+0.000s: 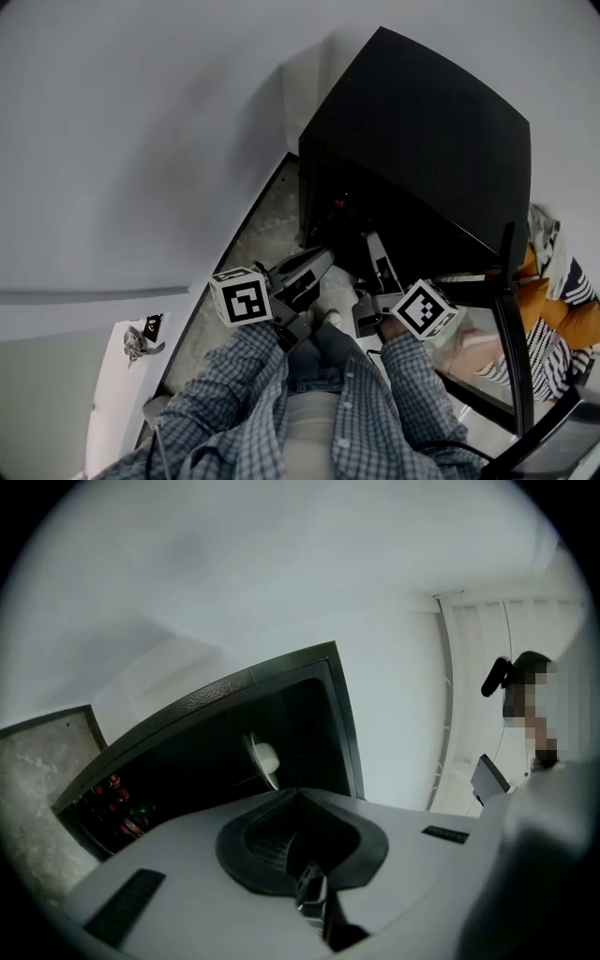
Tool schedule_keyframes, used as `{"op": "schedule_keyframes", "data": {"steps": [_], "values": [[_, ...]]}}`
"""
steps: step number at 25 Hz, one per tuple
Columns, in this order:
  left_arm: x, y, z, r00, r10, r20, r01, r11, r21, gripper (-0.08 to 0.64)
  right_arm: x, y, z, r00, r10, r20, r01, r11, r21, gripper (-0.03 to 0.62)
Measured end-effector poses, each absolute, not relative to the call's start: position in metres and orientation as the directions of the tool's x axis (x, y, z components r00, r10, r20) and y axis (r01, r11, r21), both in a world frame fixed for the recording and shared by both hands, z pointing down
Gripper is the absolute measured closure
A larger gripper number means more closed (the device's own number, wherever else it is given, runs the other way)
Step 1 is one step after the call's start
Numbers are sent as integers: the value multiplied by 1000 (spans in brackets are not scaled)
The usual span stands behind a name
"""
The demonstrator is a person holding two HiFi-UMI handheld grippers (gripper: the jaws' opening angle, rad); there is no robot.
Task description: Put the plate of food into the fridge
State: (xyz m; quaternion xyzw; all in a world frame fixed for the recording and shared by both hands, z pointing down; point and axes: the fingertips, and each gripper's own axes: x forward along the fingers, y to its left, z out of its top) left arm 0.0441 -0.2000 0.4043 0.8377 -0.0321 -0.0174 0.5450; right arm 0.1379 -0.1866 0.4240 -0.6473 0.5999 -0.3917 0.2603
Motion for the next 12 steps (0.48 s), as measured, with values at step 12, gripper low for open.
{"op": "schedule_keyframes", "data": {"steps": [12], "values": [[53, -177, 386, 996, -51, 76, -91, -599, 796, 554, 114, -139, 381, -34, -961, 275, -944, -59, -324, 585]]}}
